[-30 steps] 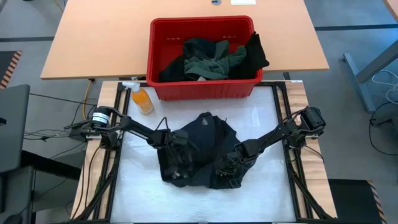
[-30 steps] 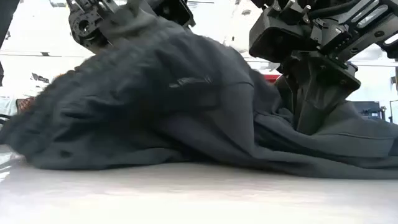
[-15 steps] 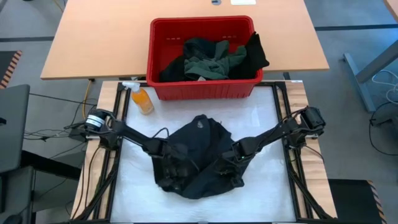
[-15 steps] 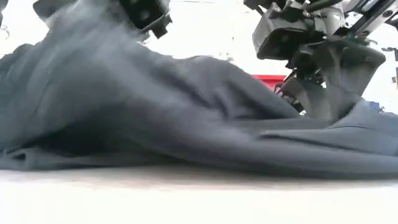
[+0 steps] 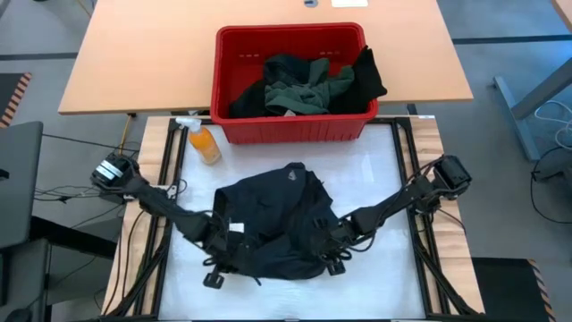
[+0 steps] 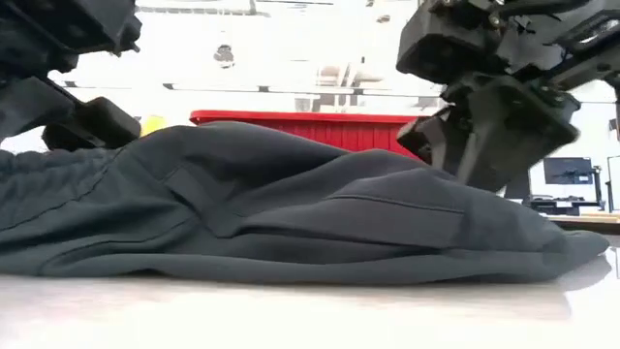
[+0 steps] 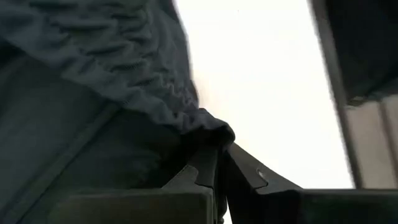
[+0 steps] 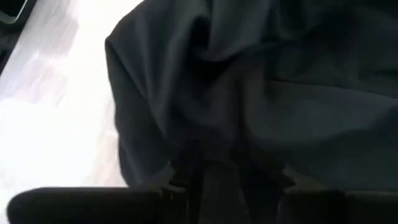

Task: Fold laundry
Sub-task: Fold the black shorts

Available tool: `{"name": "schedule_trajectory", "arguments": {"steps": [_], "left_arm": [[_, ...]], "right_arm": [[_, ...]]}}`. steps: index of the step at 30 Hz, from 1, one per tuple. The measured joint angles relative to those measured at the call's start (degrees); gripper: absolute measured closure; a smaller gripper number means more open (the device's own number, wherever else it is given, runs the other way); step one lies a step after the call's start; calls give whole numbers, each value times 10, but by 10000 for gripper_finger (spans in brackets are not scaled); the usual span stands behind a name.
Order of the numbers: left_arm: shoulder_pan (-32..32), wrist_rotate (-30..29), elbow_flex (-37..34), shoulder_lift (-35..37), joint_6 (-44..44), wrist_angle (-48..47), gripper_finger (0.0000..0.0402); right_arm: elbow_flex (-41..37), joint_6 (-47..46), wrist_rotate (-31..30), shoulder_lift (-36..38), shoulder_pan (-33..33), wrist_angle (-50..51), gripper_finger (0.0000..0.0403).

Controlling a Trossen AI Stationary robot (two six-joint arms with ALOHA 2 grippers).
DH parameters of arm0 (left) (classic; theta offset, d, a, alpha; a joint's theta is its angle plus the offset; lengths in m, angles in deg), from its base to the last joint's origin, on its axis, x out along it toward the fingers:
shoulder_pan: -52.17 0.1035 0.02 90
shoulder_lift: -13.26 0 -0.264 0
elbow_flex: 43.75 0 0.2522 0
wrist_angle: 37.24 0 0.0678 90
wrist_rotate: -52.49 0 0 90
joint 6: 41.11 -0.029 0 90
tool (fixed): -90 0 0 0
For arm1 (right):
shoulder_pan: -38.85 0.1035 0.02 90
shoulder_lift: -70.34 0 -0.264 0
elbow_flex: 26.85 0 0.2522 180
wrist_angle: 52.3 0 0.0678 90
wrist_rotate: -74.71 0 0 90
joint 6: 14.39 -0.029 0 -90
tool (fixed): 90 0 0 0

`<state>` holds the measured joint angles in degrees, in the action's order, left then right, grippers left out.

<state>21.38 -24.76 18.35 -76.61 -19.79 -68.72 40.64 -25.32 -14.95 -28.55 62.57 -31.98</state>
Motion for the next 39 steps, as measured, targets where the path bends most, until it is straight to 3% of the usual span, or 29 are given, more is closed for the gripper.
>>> {"name": "schedule_trajectory", "arguments": {"steps": [7, 14, 23, 26, 33, 39], "left_arm": [[-37, -74, 0, 0, 68, 12, 377], [-40, -47, 12, 12, 111, 14, 306], [-10, -13, 80, 15, 98, -119, 231], [-1, -32, 94, 15, 89, -118, 221], [3, -176, 82, 10, 102, -79, 216], [21, -157, 71, 9, 134, -10, 216]], "right_arm": [[16, 52, -23, 0, 3, -51, 281], [51, 90, -22, 0, -3, 2, 281], [81, 79, -22, 0, -4, 83, 281], [88, 68, -22, 0, 3, 103, 281], [88, 43, -42, 0, 32, 124, 281], [88, 62, -80, 0, 53, 126, 282]]}}
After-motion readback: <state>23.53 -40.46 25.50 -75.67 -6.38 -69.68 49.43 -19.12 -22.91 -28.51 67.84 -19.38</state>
